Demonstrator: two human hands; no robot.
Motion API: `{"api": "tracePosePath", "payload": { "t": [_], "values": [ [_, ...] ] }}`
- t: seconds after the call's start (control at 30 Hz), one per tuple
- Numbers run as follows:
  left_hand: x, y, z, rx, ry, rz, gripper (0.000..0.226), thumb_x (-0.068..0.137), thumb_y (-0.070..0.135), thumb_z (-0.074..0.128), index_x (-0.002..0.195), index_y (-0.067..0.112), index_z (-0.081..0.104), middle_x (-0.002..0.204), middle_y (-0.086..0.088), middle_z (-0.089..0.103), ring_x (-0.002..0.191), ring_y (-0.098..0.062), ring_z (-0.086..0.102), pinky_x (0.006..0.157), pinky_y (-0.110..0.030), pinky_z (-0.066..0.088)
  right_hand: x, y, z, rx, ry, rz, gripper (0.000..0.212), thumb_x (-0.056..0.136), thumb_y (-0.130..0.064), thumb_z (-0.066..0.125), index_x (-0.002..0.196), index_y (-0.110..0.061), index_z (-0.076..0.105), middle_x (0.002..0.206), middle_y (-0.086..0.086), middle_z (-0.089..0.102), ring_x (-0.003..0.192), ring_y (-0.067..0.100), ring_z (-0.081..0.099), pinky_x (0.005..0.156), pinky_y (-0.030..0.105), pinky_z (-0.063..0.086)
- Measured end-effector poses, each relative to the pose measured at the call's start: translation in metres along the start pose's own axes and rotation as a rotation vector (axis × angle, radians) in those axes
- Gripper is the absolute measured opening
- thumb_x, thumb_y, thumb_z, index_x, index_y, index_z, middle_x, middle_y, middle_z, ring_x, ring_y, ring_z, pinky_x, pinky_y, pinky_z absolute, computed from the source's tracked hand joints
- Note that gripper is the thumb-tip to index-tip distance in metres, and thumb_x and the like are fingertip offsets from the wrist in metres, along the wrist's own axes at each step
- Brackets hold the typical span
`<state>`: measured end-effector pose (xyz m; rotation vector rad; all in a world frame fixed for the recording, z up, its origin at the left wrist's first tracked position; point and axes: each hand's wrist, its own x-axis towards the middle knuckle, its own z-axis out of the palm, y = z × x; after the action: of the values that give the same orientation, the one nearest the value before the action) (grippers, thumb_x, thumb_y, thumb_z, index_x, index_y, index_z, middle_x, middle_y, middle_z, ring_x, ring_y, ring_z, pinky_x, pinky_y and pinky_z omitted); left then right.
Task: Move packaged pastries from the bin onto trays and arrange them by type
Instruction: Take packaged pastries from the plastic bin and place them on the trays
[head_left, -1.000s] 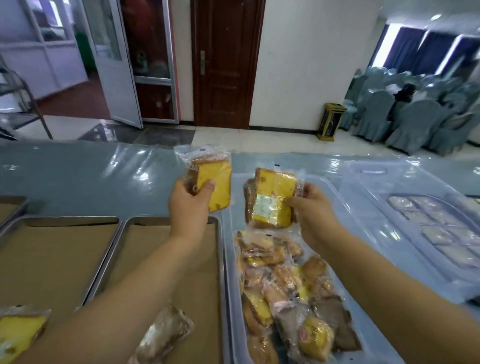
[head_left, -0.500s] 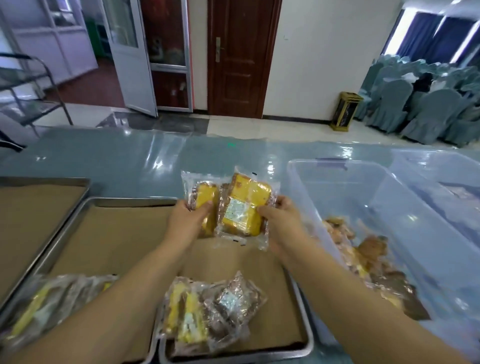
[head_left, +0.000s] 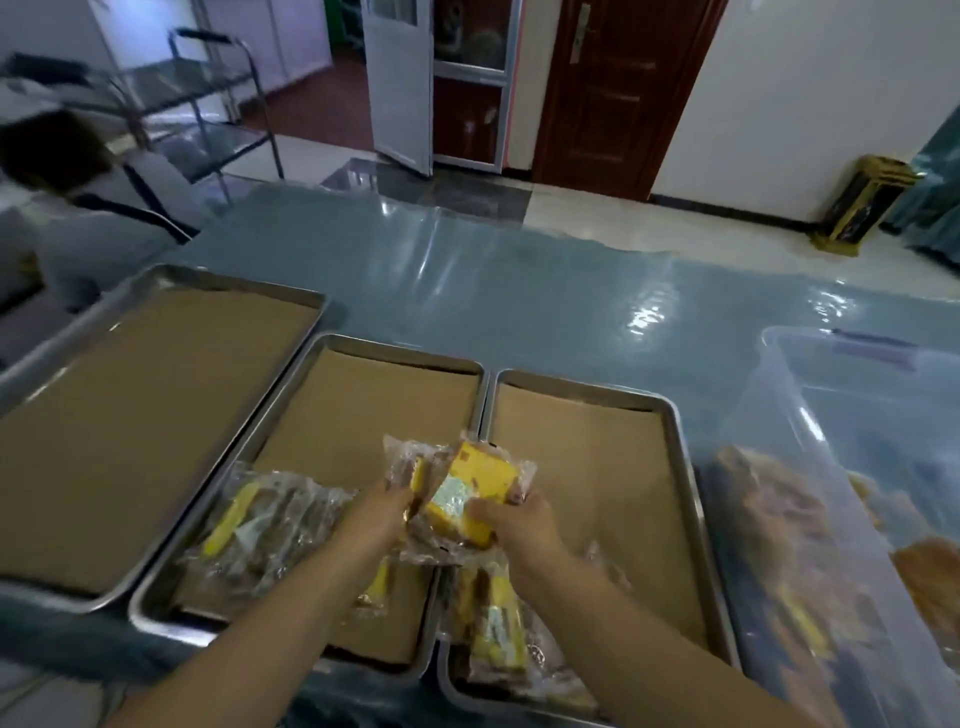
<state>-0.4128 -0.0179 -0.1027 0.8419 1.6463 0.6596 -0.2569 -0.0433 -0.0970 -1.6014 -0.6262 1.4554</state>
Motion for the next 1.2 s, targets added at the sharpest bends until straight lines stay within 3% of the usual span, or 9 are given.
{"api": "tracePosePath", "payload": {
  "t": [0.17, 0.3, 0.53, 0.6, 0.67, 0.7, 0.83, 1.07, 1.2],
  "values": [
    [0.002, -0.004, -0.022, -0.016, 0.058, 0.014, 0.033, 0.092, 0.015, 0.050, 0.125, 0.009, 0.053, 0.114, -0.013, 0.060, 0.096, -0.026, 0.056, 0.070, -0.032, 0.046, 0.017, 0.002, 0.027, -0.110, -0.044, 0.016, 0.016, 0.072, 0.003, 0.073, 0.084, -0.006, 0.066, 0.087, 0.015, 0.069, 0.079, 0.028, 0.068, 0.073, 0.040, 0.056],
    [0.013, -0.009, -0.041, 0.012, 0.130, 0.036, 0.047, 0.095, 0.018, 0.050, 0.140, 0.010, 0.039, 0.139, -0.012, 0.046, 0.122, -0.030, 0.045, 0.094, -0.035, 0.038, 0.035, 0.006, 0.052, -0.189, -0.006, 0.009, 0.018, 0.070, 0.001, 0.075, 0.080, -0.008, 0.061, 0.082, 0.014, 0.066, 0.080, 0.032, 0.067, 0.069, 0.041, 0.055],
    [0.059, 0.006, -0.081, 0.042, 0.100, 0.041, 0.062, 0.090, 0.034, 0.059, 0.142, 0.009, 0.036, 0.140, -0.010, 0.046, 0.120, -0.027, 0.048, 0.093, -0.035, 0.042, 0.069, 0.004, 0.094, -0.218, 0.084, 0.042, 0.038, 0.068, -0.009, 0.080, 0.098, -0.007, 0.056, 0.093, 0.015, 0.066, 0.083, 0.031, 0.066, 0.073, 0.054, 0.056],
    [0.077, 0.013, -0.091, 0.072, 0.011, 0.022, 0.050, 0.089, 0.031, 0.062, 0.131, 0.010, 0.047, 0.123, -0.007, 0.057, 0.108, -0.026, 0.056, 0.091, -0.038, 0.044, 0.079, 0.004, 0.103, -0.216, 0.110, 0.031, 0.045, 0.069, -0.007, 0.079, 0.106, -0.004, 0.055, 0.097, 0.015, 0.066, 0.086, 0.032, 0.066, 0.076, 0.052, 0.056],
    [0.095, 0.021, -0.099, 0.092, -0.063, 0.008, 0.014, 0.085, 0.018, 0.062, 0.096, 0.020, 0.054, 0.085, 0.001, 0.058, 0.075, -0.015, 0.057, 0.071, -0.031, 0.047, 0.087, 0.002, 0.111, -0.211, 0.148, 0.002, 0.041, 0.070, -0.002, 0.078, 0.104, -0.004, 0.056, 0.096, 0.015, 0.067, 0.083, 0.028, 0.066, 0.073, 0.046, 0.057],
    [0.105, 0.022, -0.102, 0.108, -0.092, 0.013, 0.017, 0.084, 0.012, 0.062, 0.084, 0.024, 0.049, 0.076, 0.003, 0.054, 0.067, -0.013, 0.053, 0.063, -0.028, 0.044, 0.091, 0.001, 0.114, -0.227, 0.163, -0.024, 0.036, 0.070, -0.001, 0.077, 0.098, -0.009, 0.056, 0.092, 0.012, 0.067, 0.079, 0.023, 0.066, 0.068, 0.038, 0.058],
    [0.143, 0.026, -0.112, 0.185, -0.179, 0.094, 0.025, 0.080, 0.006, 0.067, 0.090, 0.024, 0.053, 0.081, 0.004, 0.062, 0.070, -0.008, 0.059, 0.054, -0.021, 0.040, 0.110, 0.001, 0.123, -0.337, 0.204, -0.106, 0.037, 0.073, 0.001, 0.074, 0.086, -0.022, 0.048, 0.085, -0.002, 0.063, 0.069, 0.001, 0.058, 0.045, 0.006, 0.041],
    [0.183, 0.015, -0.124, 0.370, -0.059, 0.250, 0.037, 0.066, 0.010, 0.076, 0.094, 0.019, 0.053, 0.082, -0.001, 0.060, 0.073, -0.019, 0.061, 0.060, -0.030, 0.050, 0.115, 0.015, 0.134, -0.830, 0.341, -0.276, 0.077, 0.080, -0.013, 0.071, 0.142, -0.020, 0.027, 0.136, -0.003, 0.042, 0.123, 0.017, 0.044, 0.098, 0.026, 0.037],
    [0.190, 0.006, -0.122, 0.703, 0.078, 0.439, 0.088, 0.067, 0.025, 0.078, 0.138, 0.012, 0.028, 0.130, -0.012, 0.042, 0.116, -0.029, 0.043, 0.088, -0.032, 0.041, 0.115, 0.021, 0.135, -1.281, 0.334, -0.484, 0.063, 0.081, -0.006, 0.063, 0.136, -0.028, 0.039, 0.138, 0.004, 0.037, 0.121, 0.022, 0.036, 0.100, 0.029, 0.036]
  ]
}}
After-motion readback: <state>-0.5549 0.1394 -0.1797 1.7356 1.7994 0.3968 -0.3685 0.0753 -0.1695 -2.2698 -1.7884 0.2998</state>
